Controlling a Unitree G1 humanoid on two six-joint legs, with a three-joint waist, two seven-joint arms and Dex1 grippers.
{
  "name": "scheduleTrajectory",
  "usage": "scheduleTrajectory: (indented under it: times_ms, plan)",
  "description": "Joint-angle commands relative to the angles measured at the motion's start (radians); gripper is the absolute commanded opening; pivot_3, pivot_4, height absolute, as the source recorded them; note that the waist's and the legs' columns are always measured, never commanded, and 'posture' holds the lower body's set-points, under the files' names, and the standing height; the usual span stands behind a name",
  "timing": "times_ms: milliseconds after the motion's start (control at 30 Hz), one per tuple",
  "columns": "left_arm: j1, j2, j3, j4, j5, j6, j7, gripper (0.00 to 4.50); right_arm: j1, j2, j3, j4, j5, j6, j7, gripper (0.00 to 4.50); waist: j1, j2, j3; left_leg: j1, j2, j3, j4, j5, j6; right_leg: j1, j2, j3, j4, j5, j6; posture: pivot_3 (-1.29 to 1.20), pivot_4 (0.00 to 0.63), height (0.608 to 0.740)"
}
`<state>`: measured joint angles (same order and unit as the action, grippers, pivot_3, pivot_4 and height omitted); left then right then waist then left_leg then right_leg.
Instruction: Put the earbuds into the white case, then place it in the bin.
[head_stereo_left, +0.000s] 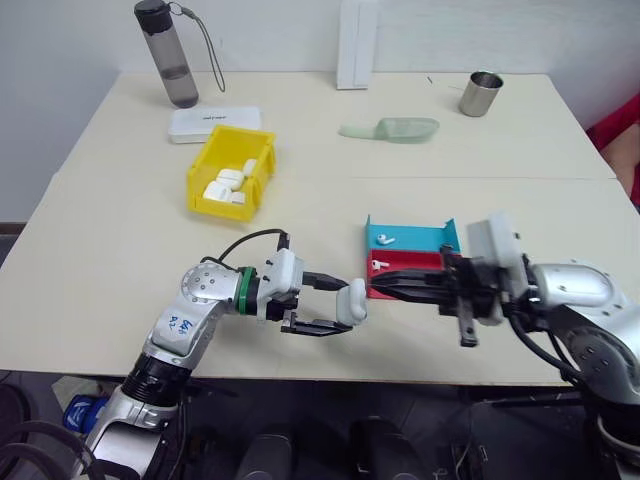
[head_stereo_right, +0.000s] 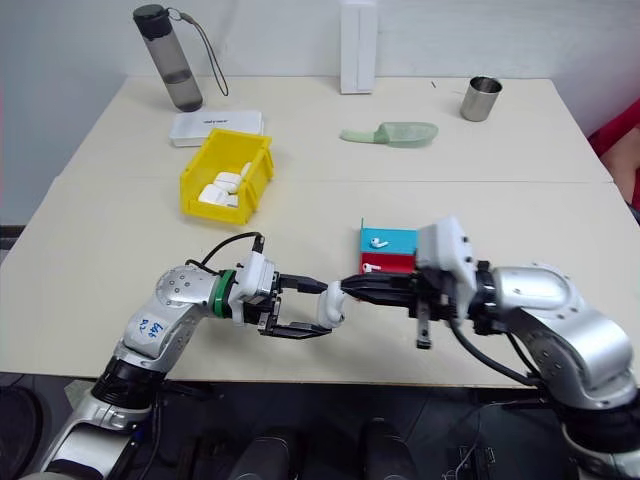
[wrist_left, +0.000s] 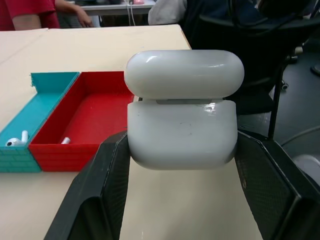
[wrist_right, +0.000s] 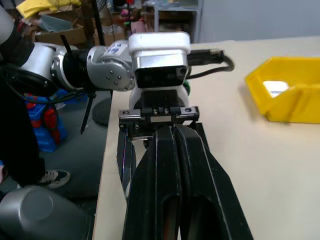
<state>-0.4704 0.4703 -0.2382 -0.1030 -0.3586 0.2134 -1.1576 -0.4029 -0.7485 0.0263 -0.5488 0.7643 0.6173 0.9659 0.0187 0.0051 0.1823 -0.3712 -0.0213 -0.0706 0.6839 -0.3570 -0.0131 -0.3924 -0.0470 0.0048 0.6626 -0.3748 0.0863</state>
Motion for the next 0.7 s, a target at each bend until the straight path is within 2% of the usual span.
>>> scheduleTrajectory:
  times_ms: [33,200,367,500,600,633,700]
  plan:
    - [-0.026,-0.009,-0.007,-0.041,-0.001,0.018,0.011,2.74,-0.035,-0.018,0.061,-0.027,-0.039,0.043,-0.008,0.03,0.005,0.000,0.000,0.000,0.000,0.000,0.000,0.000,0.000,0.000,0.000,0.000,0.000,0.000,0.000,0.00,0.150,0.740]
    - [-0.026,-0.015,0.009,-0.072,-0.016,0.037,0.024,2.74,-0.042,-0.041,0.086,-0.004,-0.086,0.068,-0.016,0.03,0.005,0.000,0.000,-0.001,-0.001,-0.001,0.000,0.000,0.000,0.000,-0.001,-0.001,0.000,0.000,0.000,0.00,0.150,0.740]
    - [-0.010,-0.010,0.041,-0.099,-0.041,0.042,0.033,2.74,0.043,-0.102,0.002,0.017,-0.087,0.043,0.023,0.03,0.005,0.000,0.000,-0.001,-0.001,-0.001,0.000,0.000,0.000,0.000,-0.001,-0.001,0.000,0.000,0.000,0.00,0.150,0.740]
    - [0.026,-0.016,0.082,-0.114,-0.078,0.058,0.052,2.74,0.162,-0.133,-0.100,0.020,-0.055,0.007,0.071,0.03,0.006,-0.001,0.000,-0.001,-0.001,-0.001,0.000,0.000,0.000,0.000,-0.001,-0.001,0.000,0.000,0.000,0.00,0.150,0.740]
    - [0.070,-0.003,0.151,-0.133,-0.126,0.077,0.074,2.74,0.246,-0.067,-0.218,0.013,0.017,-0.018,0.028,0.03,0.002,-0.001,0.000,0.000,-0.001,0.000,0.000,0.000,0.000,0.000,-0.001,-0.001,0.001,0.000,0.000,0.00,0.150,0.740]
    - [0.088,0.001,0.193,-0.143,-0.158,0.096,0.095,2.74,0.291,-0.056,-0.274,-0.002,0.087,0.016,0.011,0.03,0.001,-0.001,0.000,0.000,0.000,0.000,0.000,0.000,0.000,0.000,0.000,0.000,0.001,0.000,0.000,0.00,0.150,0.740]
    - [0.125,0.013,0.307,-0.154,-0.223,0.148,0.169,2.74,0.394,0.012,-0.383,-0.057,0.125,-0.026,-0.040,0.39,0.002,-0.001,0.000,0.000,0.000,0.000,0.000,0.000,0.000,0.000,0.000,0.000,0.003,0.000,0.000,0.00,0.150,0.740]
